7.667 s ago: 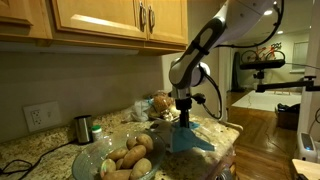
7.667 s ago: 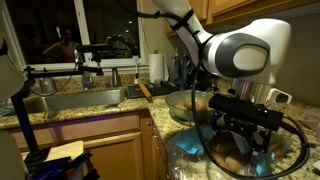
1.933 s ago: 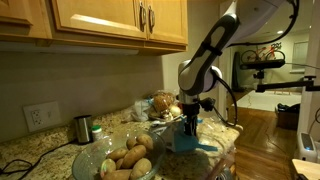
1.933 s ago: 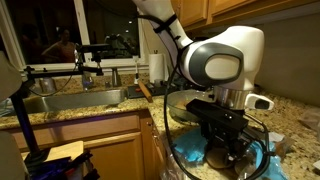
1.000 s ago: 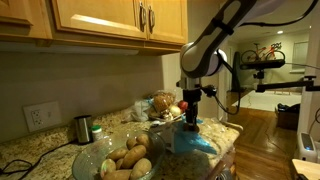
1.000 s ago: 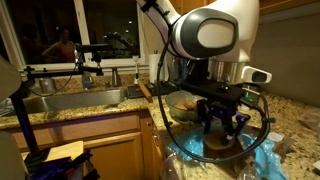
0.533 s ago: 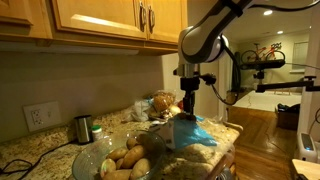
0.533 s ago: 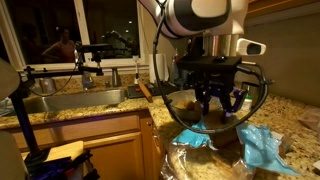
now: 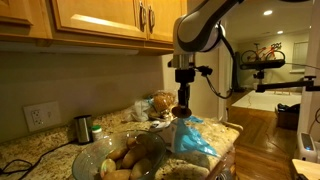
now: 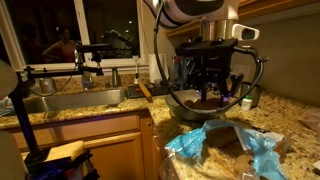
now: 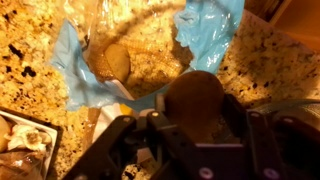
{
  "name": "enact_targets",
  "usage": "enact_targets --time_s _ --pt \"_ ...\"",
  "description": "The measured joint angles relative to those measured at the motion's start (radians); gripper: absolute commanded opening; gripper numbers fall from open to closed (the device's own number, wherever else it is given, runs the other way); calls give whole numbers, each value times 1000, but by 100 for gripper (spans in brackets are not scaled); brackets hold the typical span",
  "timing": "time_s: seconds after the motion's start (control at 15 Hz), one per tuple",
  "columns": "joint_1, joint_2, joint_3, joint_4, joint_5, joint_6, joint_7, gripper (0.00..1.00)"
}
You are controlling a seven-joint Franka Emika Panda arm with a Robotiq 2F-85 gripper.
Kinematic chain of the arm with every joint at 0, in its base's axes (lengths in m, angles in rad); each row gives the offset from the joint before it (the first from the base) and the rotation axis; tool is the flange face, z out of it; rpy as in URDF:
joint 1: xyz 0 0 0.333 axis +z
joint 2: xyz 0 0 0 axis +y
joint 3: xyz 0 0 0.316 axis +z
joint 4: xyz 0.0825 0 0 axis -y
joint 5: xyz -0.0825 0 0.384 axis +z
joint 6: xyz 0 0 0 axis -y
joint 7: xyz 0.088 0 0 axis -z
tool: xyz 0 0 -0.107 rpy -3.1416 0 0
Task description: Remove the potatoes from the plastic bag and place them in the glass bowl on the left
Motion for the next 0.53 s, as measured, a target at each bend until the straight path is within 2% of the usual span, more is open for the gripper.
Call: enact_targets --time_s 0.53 --pt "54 29 29 64 5 -34 -22 34"
